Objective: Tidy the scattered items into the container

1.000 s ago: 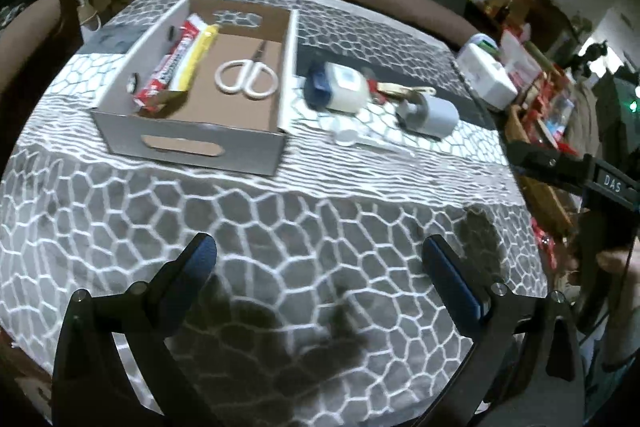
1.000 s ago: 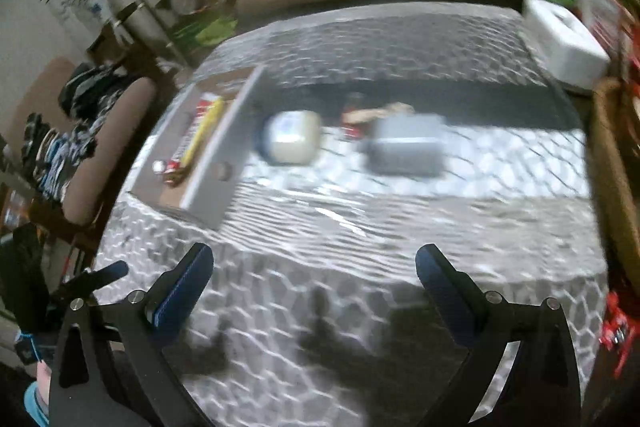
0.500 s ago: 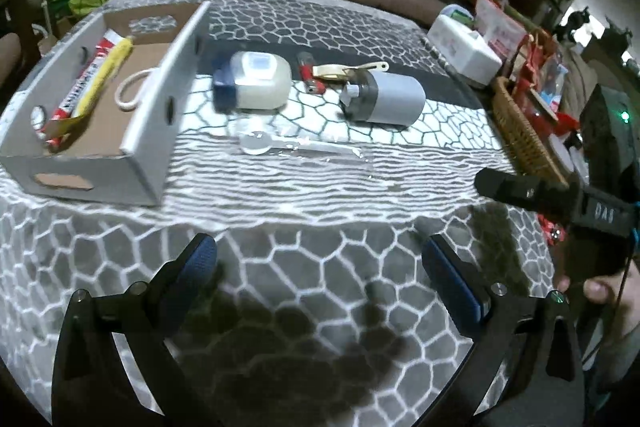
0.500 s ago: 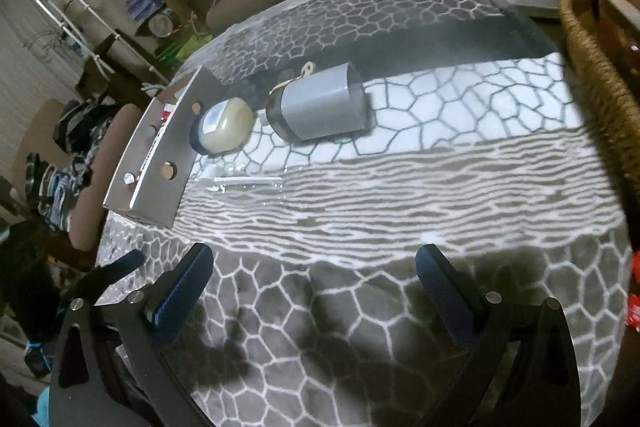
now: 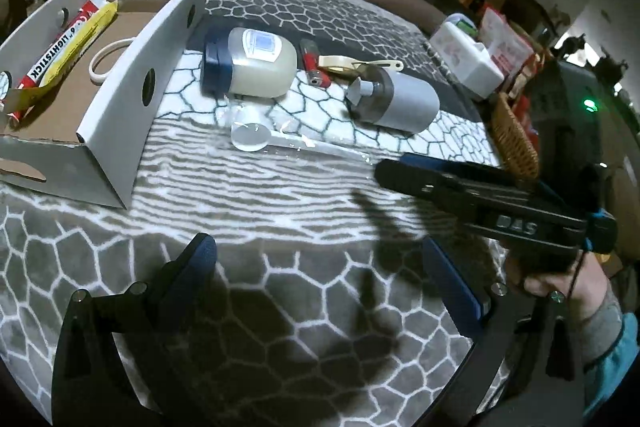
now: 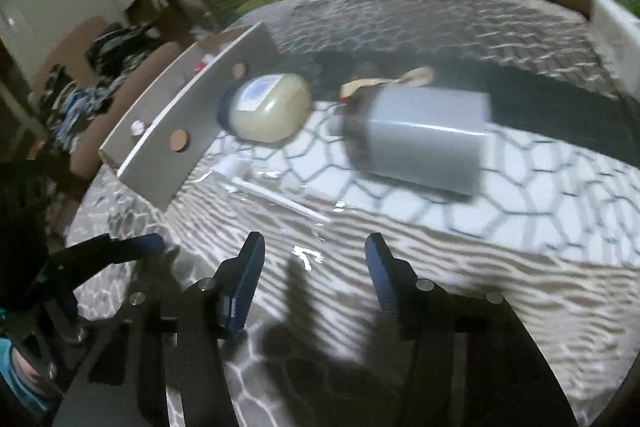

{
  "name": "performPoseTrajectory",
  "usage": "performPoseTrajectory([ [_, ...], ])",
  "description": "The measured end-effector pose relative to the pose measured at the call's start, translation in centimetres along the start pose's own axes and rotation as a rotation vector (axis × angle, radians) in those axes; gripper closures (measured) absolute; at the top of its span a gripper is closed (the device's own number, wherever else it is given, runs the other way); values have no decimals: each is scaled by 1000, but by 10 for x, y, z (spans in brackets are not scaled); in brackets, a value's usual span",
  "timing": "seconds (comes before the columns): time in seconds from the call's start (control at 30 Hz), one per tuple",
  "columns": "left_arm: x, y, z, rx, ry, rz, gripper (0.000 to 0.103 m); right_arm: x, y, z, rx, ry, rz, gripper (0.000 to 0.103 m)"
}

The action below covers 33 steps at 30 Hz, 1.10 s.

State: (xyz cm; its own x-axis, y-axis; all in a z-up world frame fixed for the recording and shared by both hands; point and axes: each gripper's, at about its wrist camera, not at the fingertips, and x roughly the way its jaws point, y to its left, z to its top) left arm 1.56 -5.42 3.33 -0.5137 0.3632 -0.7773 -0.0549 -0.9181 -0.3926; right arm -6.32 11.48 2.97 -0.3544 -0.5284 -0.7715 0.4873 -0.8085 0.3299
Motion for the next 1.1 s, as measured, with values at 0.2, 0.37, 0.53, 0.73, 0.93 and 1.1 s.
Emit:
performPoseTrajectory([
  [0.2, 13, 10, 0, -77, 53, -27, 0, 16, 3, 6, -39, -3, 5, 55],
  [0.37, 13, 14, 3, -113, 54, -48, 0, 18, 9, 6, -79, -3, 11, 90],
  [0.53, 13, 17, 3, -126, 55, -41, 0, 17, 22, 2, -130, 8, 18, 95],
  [0.73, 8, 19, 5, -150, 39, -60, 0, 4, 31, -8, -145, 13, 22, 95],
  [0.93, 3, 19, 5, -156, 30, -74, 0, -4, 39, 13, -176, -93, 3, 61],
  [1.1, 3, 27, 5, -181, 42, -81, 0, 16, 46, 21, -254, -90, 6, 50],
])
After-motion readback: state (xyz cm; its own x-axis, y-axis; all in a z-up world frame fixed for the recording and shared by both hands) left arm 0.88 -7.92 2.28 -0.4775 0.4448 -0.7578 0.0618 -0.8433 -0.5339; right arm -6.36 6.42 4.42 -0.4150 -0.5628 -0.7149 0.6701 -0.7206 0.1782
